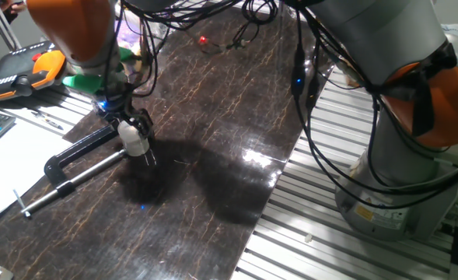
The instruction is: Screw the lid onto the jar
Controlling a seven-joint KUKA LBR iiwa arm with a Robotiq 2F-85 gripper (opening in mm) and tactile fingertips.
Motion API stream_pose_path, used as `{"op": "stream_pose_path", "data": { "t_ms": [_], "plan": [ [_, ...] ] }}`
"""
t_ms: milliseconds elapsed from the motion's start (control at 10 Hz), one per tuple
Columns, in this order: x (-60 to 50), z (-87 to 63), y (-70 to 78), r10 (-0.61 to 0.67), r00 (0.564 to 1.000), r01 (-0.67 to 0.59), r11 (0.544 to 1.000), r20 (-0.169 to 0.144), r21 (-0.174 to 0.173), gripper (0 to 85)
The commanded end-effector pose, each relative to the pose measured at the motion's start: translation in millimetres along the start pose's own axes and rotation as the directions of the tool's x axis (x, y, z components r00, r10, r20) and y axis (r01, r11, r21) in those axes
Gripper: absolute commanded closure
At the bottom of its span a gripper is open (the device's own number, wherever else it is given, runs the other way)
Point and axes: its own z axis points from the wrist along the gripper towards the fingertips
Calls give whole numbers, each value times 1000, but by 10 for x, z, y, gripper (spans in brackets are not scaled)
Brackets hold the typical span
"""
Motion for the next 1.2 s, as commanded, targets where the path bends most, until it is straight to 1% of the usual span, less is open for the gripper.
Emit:
{"op": "stream_pose_path", "data": {
  "t_ms": [0,100,200,300,400,500,600,700,900,1000,1100],
  "plan": [
    [-2,-13,-1,-744,668,743,667,14,-53,0],
    [-5,-21,-5,-814,581,813,580,17,-46,0],
    [-5,-27,-8,-861,508,861,507,22,-43,0],
    [-8,-35,-18,-896,443,896,442,24,-41,0],
    [-17,-45,-30,-924,381,924,380,31,-30,0],
    [-32,-53,-49,-946,322,946,321,36,-30,0],
    [-41,-58,-60,-962,269,963,267,41,-42,0],
    [-35,-54,-62,-972,233,971,231,39,-64,0],
    [-19,-36,-68,-981,187,978,182,44,-99,0],
    [-14,-31,-68,-987,156,983,150,48,-103,0],
    [-15,-38,-68,-991,122,989,117,51,-96,0]
  ]
}}
